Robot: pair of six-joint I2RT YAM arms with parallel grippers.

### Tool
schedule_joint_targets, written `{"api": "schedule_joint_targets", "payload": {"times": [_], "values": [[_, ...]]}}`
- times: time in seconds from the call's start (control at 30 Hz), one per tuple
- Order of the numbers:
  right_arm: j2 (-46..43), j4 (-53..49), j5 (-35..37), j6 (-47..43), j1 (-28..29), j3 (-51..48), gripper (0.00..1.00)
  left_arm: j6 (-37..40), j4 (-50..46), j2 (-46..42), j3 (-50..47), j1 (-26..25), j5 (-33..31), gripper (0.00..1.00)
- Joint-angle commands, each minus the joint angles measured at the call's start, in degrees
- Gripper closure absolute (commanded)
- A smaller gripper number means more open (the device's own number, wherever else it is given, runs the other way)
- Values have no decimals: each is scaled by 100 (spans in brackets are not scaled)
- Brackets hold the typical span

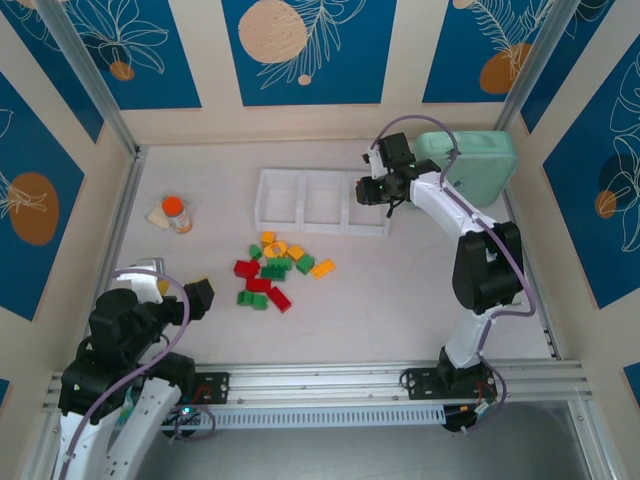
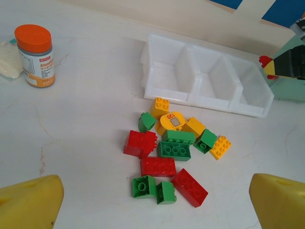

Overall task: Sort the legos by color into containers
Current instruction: Place the lego in the container.

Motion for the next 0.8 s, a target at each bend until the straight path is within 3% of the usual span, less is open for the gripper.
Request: {"api": "schedule_joint_targets", "payload": {"times": [0.0,0.3,0.47,0.77], "values": [[288,-200,-75,235,46,235,88,20,172,-29,-42,-42,-49,1],[709,98,-218,328,-146,348,76,13,120,-14,-16,-34,-135,1],[696,-237,-179,507,-92,528,48,36,185,-134,-52,-20,-96,1],[-260,-683,-135,991,46,192,28,168,262,726,-43,-7,554,1]]}}
